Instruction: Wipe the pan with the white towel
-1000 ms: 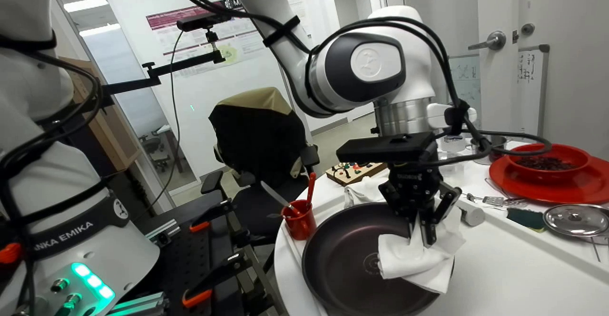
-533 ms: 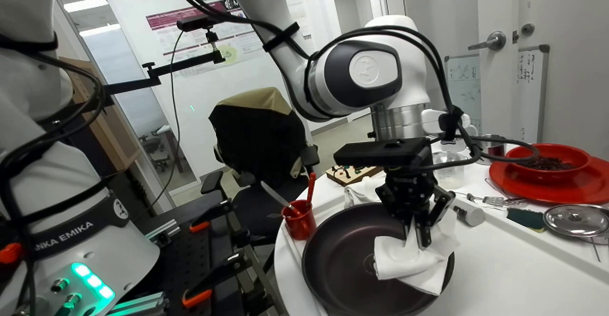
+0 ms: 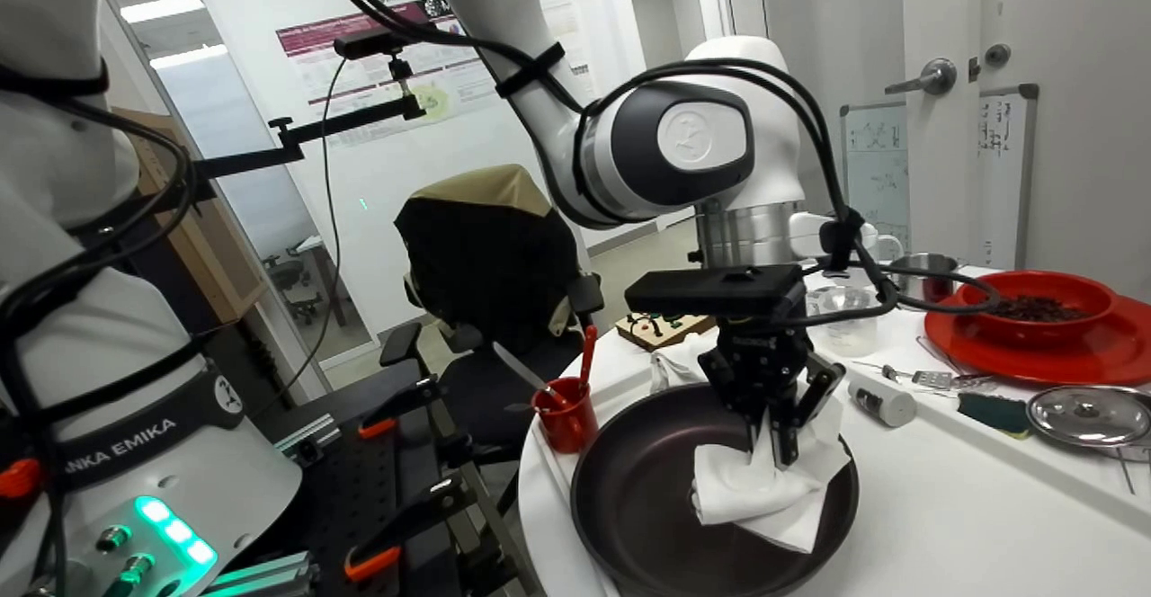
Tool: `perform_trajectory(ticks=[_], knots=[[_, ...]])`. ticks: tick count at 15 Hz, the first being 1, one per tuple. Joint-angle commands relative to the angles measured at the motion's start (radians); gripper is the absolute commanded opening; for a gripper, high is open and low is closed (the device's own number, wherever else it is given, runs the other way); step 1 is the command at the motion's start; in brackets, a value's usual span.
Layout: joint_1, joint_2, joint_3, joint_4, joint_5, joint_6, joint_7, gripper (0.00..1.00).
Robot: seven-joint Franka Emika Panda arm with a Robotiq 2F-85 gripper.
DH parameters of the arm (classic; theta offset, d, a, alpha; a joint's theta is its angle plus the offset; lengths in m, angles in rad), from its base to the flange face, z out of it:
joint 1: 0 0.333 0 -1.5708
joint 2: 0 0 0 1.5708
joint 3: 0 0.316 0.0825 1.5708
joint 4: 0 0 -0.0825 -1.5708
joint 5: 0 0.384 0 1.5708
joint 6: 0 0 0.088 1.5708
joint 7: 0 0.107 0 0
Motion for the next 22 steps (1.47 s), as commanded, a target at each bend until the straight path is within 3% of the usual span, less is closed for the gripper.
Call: perform_trajectory(ticks=[1, 15, 22], knots=[[-0.006, 0.0, 0.045, -0.009, 0.02, -0.026, -0.058, 0.09], [0.033, 0.102, 0.044, 0.066, 0.022, -0.044, 0.013, 0.09], [0.008, 0.142, 0.121, 0.111, 0.064, -0.02, -0.049, 0.09]])
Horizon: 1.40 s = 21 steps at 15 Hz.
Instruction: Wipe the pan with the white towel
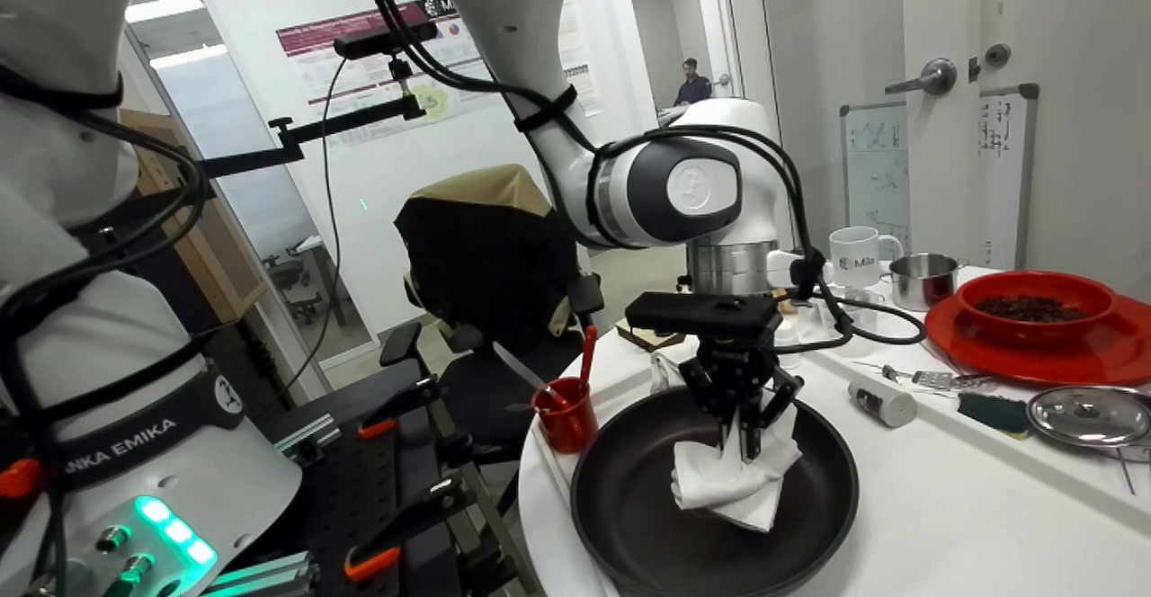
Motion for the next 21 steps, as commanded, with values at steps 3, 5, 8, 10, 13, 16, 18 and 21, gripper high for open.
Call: perform_trajectory(ticks=[3, 5, 8, 10, 13, 16, 18, 21], knots=[[0.015, 0.043, 0.041, 0.044, 0.033, 0.018, -0.029, 0.09], [0.026, 0.057, 0.045, 0.051, 0.027, 0.025, -0.026, 0.09], [0.002, 0.056, 0.102, 0.025, 0.011, 0.023, -0.151, 0.09], [-0.004, 0.052, 0.135, 0.002, 0.007, 0.018, -0.223, 0.09], [0.001, 0.037, 0.171, -0.042, -0.006, 0.01, -0.309, 0.09], [0.007, 0.018, 0.186, -0.093, -0.01, -0.011, -0.384, 0.09], [0.011, 0.008, 0.179, -0.123, -0.012, -0.031, -0.42, 0.09], [0.02, -0.004, 0.146, -0.161, -0.026, -0.044, -0.451, 0.09]])
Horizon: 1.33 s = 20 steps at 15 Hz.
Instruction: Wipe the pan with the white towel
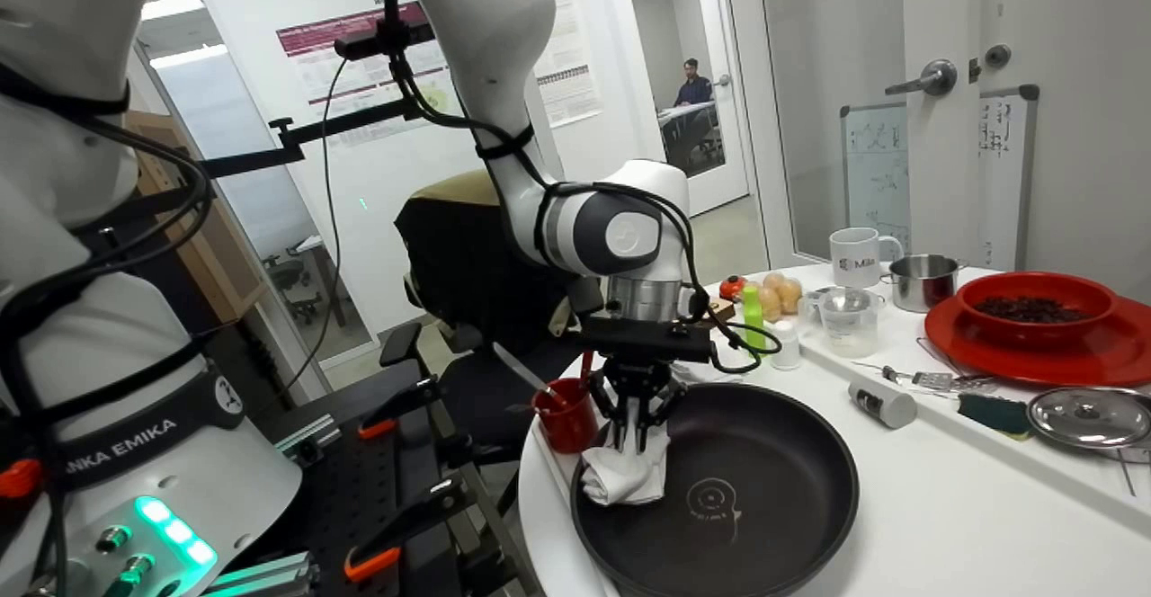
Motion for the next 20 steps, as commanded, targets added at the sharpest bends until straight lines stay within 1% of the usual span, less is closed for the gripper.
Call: perform_trajectory(ticks=[1, 5, 8, 12, 20], knots=[[0.009, -0.057, -0.045, -0.075, -0.029, -0.02, -0.044, 0.09], [0.007, -0.082, -0.099, -0.112, -0.046, -0.018, -0.057, 0.09], [0.004, -0.081, -0.139, -0.111, -0.063, -0.019, -0.054, 0.09], [-0.002, -0.046, -0.186, -0.081, -0.08, 0.013, -0.044, 0.09], [-0.019, 0.036, -0.259, 0.042, -0.058, 0.029, 0.039, 0.09]])
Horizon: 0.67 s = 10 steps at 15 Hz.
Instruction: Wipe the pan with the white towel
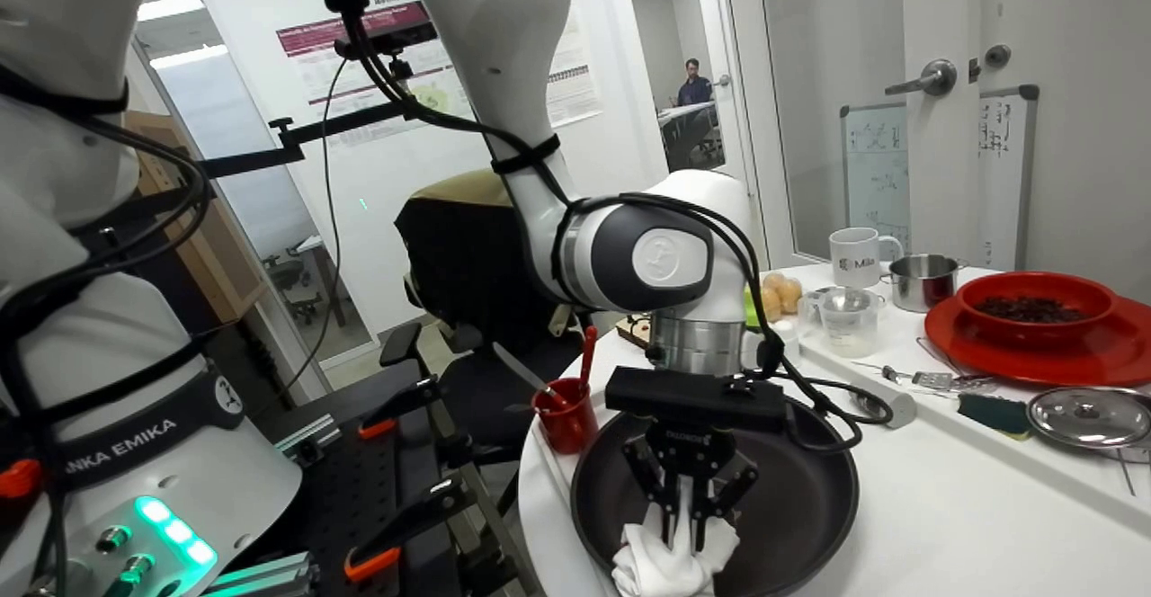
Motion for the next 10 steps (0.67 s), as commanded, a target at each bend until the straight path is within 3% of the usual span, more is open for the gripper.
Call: perform_trajectory(ticks=[1, 2, 3, 5, 6, 10], knots=[[-0.015, 0.046, -0.017, 0.075, 0.004, -0.008, 0.061, 0.09], [-0.021, 0.048, -0.017, 0.085, 0.011, -0.01, 0.076, 0.09], [-0.024, 0.024, -0.004, 0.049, -0.009, -0.005, 0.052, 0.16], [-0.032, 0.032, -0.005, 0.067, -0.007, -0.006, 0.067, 0.16], [-0.033, 0.034, -0.005, 0.071, -0.007, -0.006, 0.071, 0.08], [-0.016, -0.042, 0.018, -0.035, -0.032, 0.042, 0.059, 0.09]])
